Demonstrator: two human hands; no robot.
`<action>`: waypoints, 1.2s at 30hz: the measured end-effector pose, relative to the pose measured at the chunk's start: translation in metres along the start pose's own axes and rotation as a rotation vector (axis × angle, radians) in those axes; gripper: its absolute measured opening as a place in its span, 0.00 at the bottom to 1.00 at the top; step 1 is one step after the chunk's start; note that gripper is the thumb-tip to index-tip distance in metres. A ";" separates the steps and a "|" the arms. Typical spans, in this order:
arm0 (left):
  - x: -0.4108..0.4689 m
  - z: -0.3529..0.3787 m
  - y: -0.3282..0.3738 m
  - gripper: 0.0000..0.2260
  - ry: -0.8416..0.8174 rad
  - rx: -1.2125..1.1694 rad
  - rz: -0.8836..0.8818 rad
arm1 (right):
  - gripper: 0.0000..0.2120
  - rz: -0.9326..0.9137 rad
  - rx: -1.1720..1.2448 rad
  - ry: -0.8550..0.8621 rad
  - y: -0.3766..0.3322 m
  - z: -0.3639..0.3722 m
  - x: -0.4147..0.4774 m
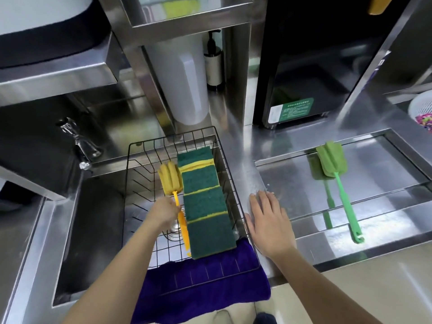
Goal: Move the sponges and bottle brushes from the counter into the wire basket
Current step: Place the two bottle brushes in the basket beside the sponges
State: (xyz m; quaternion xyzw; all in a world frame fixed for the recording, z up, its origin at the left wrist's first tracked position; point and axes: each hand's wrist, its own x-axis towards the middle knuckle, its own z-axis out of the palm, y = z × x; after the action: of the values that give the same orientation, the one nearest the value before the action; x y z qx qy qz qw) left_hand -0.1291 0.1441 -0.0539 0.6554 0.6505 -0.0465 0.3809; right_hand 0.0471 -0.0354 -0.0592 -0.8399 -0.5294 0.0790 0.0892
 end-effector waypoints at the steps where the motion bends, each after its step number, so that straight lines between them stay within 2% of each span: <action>1: -0.003 -0.007 0.005 0.08 -0.037 0.153 0.002 | 0.24 0.002 -0.002 0.002 0.000 0.000 0.000; 3: -0.010 -0.023 0.020 0.10 0.078 0.423 0.031 | 0.24 0.001 -0.008 -0.001 0.000 0.001 0.001; 4: -0.015 -0.030 0.032 0.11 0.158 0.476 0.077 | 0.24 0.002 -0.010 -0.003 0.000 0.001 0.001; 6: -0.026 -0.038 0.063 0.12 0.238 0.470 0.214 | 0.25 0.003 -0.010 -0.003 0.000 0.001 0.002; 9: -0.038 -0.024 0.113 0.14 0.249 0.439 0.464 | 0.24 0.014 -0.006 -0.003 0.000 0.000 0.001; 12: -0.047 0.010 0.156 0.17 0.206 0.437 0.731 | 0.25 0.017 0.001 -0.019 0.000 -0.003 0.001; 16: -0.062 0.064 0.197 0.20 0.089 0.577 1.020 | 0.26 -0.009 0.045 -0.010 0.003 0.003 0.001; 21: -0.076 0.125 0.221 0.26 -0.052 0.721 1.387 | 0.16 -0.032 0.104 0.074 0.005 0.001 -0.004; 23: -0.081 0.143 0.225 0.31 -0.113 0.846 1.491 | 0.08 -0.041 0.133 0.115 0.006 -0.003 -0.006; 24: -0.084 0.151 0.227 0.32 -0.130 0.923 1.522 | 0.08 -0.046 0.176 0.116 0.006 -0.004 -0.006; 27: -0.090 0.168 0.228 0.34 -0.183 1.092 1.582 | 0.25 -0.061 0.078 0.054 0.005 -0.011 -0.002; 28: -0.089 0.172 0.225 0.33 -0.199 1.100 1.592 | 0.28 -0.085 -0.010 0.047 0.005 -0.013 -0.002; 30: -0.086 0.177 0.218 0.28 -0.204 0.980 1.597 | 0.27 -0.105 -0.090 -0.025 0.005 -0.017 -0.001; 33: -0.087 0.178 0.212 0.20 -0.221 0.792 1.476 | 0.23 -0.085 -0.213 -0.069 0.004 -0.014 0.001; 36: -0.082 0.178 0.210 0.15 -0.327 0.670 1.201 | 0.23 -0.062 -0.116 -0.105 0.004 -0.004 0.002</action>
State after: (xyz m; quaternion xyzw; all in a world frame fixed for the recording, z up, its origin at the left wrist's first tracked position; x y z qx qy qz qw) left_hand 0.1222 0.0063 -0.0418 0.9676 0.0612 -0.1240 0.2113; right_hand 0.0524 -0.0352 -0.0558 -0.8216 -0.5628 0.0894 0.0150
